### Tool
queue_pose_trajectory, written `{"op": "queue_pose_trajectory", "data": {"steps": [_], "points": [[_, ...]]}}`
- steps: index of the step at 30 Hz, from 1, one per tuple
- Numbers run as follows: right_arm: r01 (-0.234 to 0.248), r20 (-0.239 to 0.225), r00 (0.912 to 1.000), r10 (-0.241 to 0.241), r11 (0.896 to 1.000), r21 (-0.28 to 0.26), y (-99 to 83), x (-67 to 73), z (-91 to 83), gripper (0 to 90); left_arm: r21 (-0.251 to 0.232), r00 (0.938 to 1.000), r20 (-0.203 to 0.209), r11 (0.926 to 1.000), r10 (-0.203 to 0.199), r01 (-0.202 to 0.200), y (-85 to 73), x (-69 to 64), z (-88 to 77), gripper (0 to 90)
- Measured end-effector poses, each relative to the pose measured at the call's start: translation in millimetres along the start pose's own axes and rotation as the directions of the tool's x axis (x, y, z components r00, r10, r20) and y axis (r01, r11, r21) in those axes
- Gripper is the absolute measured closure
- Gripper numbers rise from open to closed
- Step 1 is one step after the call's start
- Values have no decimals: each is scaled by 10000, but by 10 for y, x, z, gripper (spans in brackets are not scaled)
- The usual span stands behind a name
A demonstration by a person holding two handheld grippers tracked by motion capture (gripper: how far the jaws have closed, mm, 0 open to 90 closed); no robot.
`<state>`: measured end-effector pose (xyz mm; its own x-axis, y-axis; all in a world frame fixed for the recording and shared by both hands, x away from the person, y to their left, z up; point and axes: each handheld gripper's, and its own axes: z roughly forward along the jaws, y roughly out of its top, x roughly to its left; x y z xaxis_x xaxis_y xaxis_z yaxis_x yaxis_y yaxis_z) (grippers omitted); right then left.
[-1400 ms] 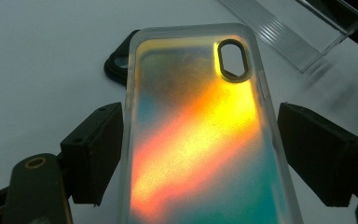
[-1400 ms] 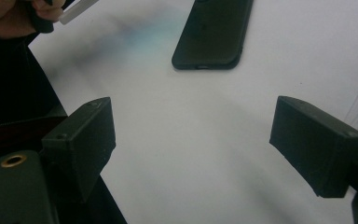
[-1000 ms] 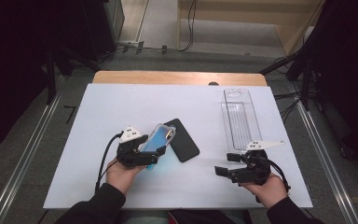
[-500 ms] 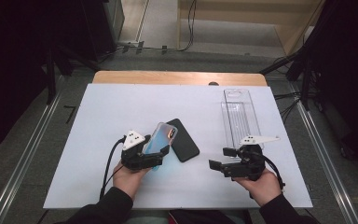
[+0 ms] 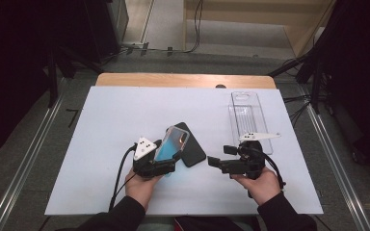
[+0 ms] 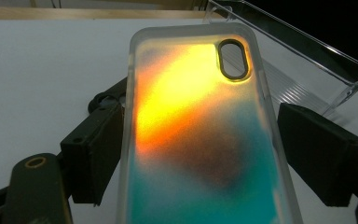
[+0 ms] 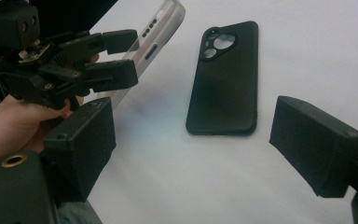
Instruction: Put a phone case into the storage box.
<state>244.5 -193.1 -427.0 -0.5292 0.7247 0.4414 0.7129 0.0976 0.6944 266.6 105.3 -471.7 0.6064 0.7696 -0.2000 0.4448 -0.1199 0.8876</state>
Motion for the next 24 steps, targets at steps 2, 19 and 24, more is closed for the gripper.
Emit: {"op": "queue_pose_trajectory", "data": {"steps": [2, 19, 24], "points": [[-64, -52, 10000, 64, 10000, -5, 21, 8, 25, 124, -145, 10000, -19, 9999, -60, 59, -5, -10, 0, 173], [-76, -161, 9998, 74, 9999, -141, 186, 34, 212, 137, -503, 10000, 23, 9987, -32, 33, -95, -107, 68, 173], [-34, -82, 10000, 33, 10000, -86, 235, 39, 262, 137, -595, 10000, -27, 9982, -20, 18, -99, -114, 76, 173]]}}
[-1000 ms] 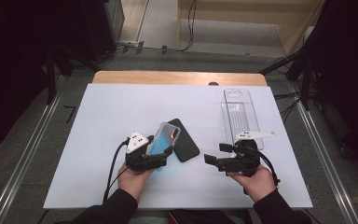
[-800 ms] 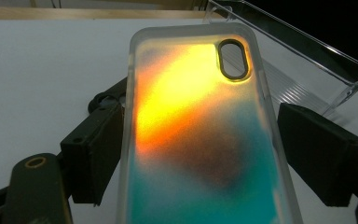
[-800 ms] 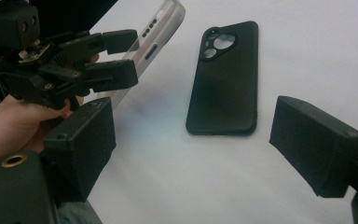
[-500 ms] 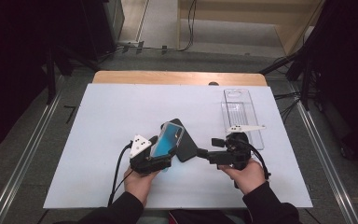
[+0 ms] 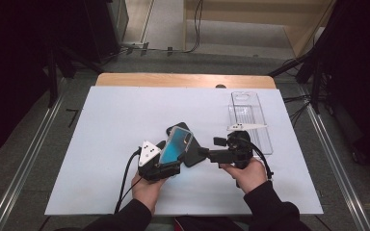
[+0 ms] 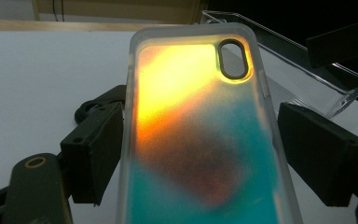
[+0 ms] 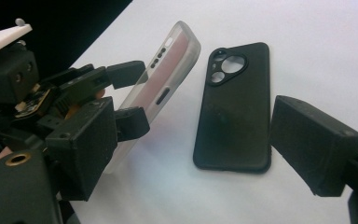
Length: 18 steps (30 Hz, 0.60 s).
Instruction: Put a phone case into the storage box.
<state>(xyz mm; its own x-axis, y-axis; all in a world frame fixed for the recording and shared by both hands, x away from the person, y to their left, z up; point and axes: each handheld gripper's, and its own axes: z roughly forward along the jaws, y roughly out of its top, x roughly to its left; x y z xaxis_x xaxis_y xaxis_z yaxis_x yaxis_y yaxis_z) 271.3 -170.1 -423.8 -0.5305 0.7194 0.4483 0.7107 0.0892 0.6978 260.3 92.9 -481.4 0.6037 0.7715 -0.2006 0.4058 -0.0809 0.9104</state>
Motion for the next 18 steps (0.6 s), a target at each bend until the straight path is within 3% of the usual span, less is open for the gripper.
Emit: {"op": "queue_pose_trajectory", "data": {"steps": [5, 7, 18], "points": [[-210, -207, 9996, 210, 9998, 18, 32, 0, 50, 139, 0, 10000, -20, 10000, -43, 43, -13, -14, 11, 172], [-223, -275, 9994, 223, 9998, 9, 43, 3, 65, 179, -4, 10000, 16, 10000, 4, -4, -18, -24, 13, 172], [-533, -544, 9971, 533, 9986, 12, 119, -10, 179, 213, -21, 9993, -180, 9995, 320, -320, -62, -93, 36, 172]]}}
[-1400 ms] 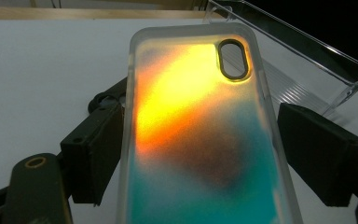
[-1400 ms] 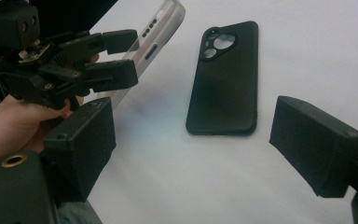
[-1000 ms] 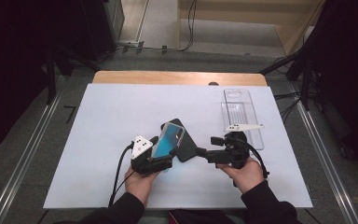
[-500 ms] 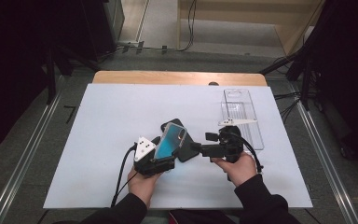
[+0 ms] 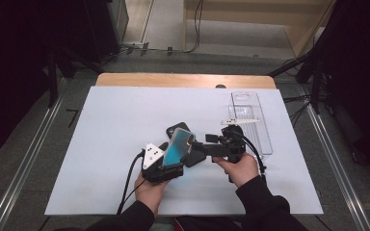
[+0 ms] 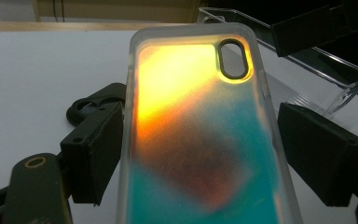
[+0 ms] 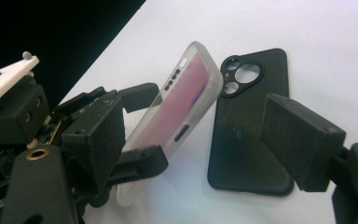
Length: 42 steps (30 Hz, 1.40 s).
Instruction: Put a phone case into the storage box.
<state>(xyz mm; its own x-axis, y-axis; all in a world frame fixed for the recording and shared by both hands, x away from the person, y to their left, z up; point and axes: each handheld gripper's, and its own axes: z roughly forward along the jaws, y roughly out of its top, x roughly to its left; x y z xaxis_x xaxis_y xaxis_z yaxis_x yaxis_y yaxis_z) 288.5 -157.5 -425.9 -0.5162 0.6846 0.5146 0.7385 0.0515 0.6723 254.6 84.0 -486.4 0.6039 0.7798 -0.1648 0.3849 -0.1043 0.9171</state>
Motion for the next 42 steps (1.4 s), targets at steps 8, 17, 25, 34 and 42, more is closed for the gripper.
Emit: {"op": "queue_pose_trajectory", "data": {"steps": [8, 17, 25, 34, 42], "points": [[-497, -341, 9981, 506, 9984, 265, 38, -35, 145, 268, -135, 9991, 179, 9991, -392, 394, 0, -44, -2, 172], [-925, -528, 9942, 938, 9953, 275, 84, -58, 263, 333, -194, 9987, 56, 9985, -510, 511, -4, -64, -14, 172], [-1260, -314, 9913, 1275, 9910, 441, 112, -47, 329, 542, -240, 9937, 250, 9937, -1090, 1096, 3, -84, -30, 172], [-1561, -345, 9869, 1574, 9870, 369, 123, -30, 293, 736, -406, 9947, 263, 9942, -989, 999, -20, -151, -39, 172], [-1744, -448, 9833, 1761, 9839, 401, 136, -1, 268, 765, -433, 9950, 247, 9943, -968, 978, -31, -166, -26, 171]]}}
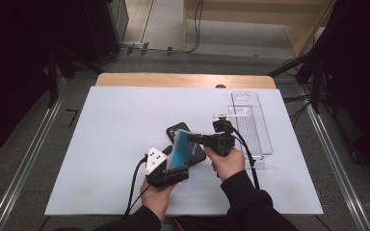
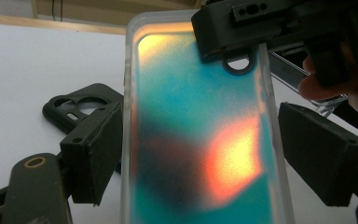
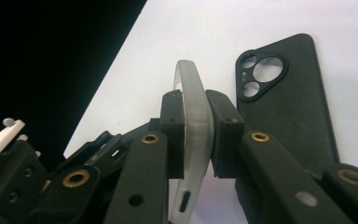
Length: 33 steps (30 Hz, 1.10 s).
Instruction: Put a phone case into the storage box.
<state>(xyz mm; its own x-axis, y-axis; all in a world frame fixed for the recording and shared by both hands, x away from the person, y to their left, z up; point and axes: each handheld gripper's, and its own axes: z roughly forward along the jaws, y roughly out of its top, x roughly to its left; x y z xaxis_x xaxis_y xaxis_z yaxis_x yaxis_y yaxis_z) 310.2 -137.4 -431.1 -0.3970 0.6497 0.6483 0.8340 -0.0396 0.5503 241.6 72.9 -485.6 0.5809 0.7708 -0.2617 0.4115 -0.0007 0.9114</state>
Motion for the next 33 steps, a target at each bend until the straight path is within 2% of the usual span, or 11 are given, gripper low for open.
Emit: {"op": "queue_pose_trajectory", "data": {"steps": [6, 9, 16, 20, 25, 26, 28, 30, 33], "points": [[10, -33, 10000, -10, 10000, 5, 13, 31, -17, 769, -98, 10000, 67, 9999, 55, -54, 9, 4, -4, 169], [104, 33, 9999, -104, 9999, 38, 8, 37, -8, 770, 308, 9996, 218, 9994, -188, 181, 28, 20, 7, 165], [225, 84, 9997, -225, 9997, 38, 27, 31, -46, 771, 728, 9990, 338, 9970, -303, 277, 95, 36, 13, 132], [676, 516, 9964, -669, 9976, -127, 43, 54, -91, 771, 1350, 9982, 363, 9899, -486, 433, 135, 32, -2, 131], [1087, 944, 9900, -1047, 9933, -384, 58, 65, -159, 770, 1944, 9955, 526, 9786, -793, 677, 198, 93, -21, 131], [1170, 994, 9887, -1122, 9922, -437, 57, 65, -168, 771, 1983, 9956, 439, 9774, -831, 729, 212, 102, -16, 132], [1387, 1156, 9844, -1325, 9892, -471, 53, 71, -182, 770, 2282, 9980, 179, 9720, -609, 552, 244, 112, -6, 133], [1559, 1235, 9812, -1486, 9864, -516, 50, 78, -194, 770, 2533, 9976, 407, 9664, -567, 446, 267, 123, 5, 134], [1782, 1344, 9764, -1694, 9823, -568, 45, 91, -215, 770, 2755, 9946, 757, 9601, -710, 475, 297, 139, 13, 139]]}}
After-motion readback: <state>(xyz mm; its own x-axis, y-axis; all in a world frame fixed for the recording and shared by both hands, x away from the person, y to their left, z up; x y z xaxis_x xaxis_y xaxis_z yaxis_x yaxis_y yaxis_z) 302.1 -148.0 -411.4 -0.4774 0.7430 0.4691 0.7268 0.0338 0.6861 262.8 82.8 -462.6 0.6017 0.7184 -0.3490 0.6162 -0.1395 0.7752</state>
